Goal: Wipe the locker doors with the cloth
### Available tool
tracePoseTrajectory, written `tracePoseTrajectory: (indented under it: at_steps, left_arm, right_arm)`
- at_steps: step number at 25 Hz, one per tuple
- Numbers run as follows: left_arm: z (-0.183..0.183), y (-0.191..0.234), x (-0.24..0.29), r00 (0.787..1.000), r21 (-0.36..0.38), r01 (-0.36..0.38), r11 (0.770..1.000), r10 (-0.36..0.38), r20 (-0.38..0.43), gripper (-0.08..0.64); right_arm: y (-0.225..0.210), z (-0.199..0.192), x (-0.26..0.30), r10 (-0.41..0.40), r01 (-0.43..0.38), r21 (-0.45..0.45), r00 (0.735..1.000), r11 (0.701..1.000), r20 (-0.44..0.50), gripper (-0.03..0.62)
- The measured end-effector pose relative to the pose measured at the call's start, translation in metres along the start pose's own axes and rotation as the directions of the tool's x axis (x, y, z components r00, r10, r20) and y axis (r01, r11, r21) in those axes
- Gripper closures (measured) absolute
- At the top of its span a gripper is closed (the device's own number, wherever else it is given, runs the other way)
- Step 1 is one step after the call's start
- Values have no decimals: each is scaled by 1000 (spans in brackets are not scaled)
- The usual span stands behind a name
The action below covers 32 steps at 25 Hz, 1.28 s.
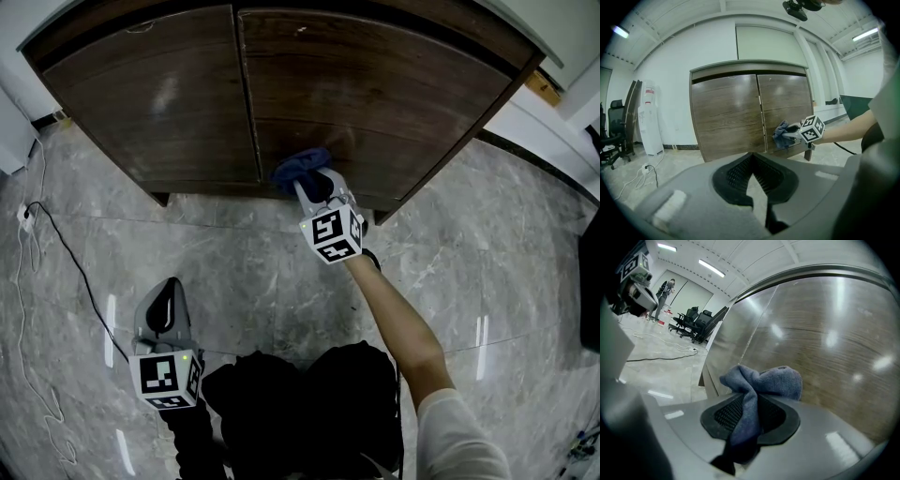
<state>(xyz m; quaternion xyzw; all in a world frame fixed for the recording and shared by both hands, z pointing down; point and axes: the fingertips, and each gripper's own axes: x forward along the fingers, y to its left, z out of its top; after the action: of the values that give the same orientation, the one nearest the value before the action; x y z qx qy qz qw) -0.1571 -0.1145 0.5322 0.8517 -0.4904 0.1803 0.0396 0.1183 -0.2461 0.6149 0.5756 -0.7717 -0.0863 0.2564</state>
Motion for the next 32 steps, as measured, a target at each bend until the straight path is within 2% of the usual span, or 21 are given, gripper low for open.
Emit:
tracePoseTrajectory:
  at_steps: [11, 19, 23, 32]
  left_arm:
    - [-3, 3, 3, 1000, 5, 0, 1000, 1, -9, 560]
    - [-5, 5, 6, 1000, 8, -3, 1000, 3, -20, 560]
    - [-7, 6, 7, 1000, 6, -5, 1000, 5, -24, 560]
    - [-3, 8, 1, 1000, -3, -8, 1000, 8, -9, 560]
  right_arm:
    - [32, -42, 21, 52, -50, 28, 994, 998, -96, 497]
    - [42, -52, 28, 65, -63, 23, 991, 998, -115, 497]
    - [42, -42, 28, 66, -65, 15, 992, 998, -105, 497]
    - [26, 21, 22, 30, -30, 2, 999, 1000, -12, 497]
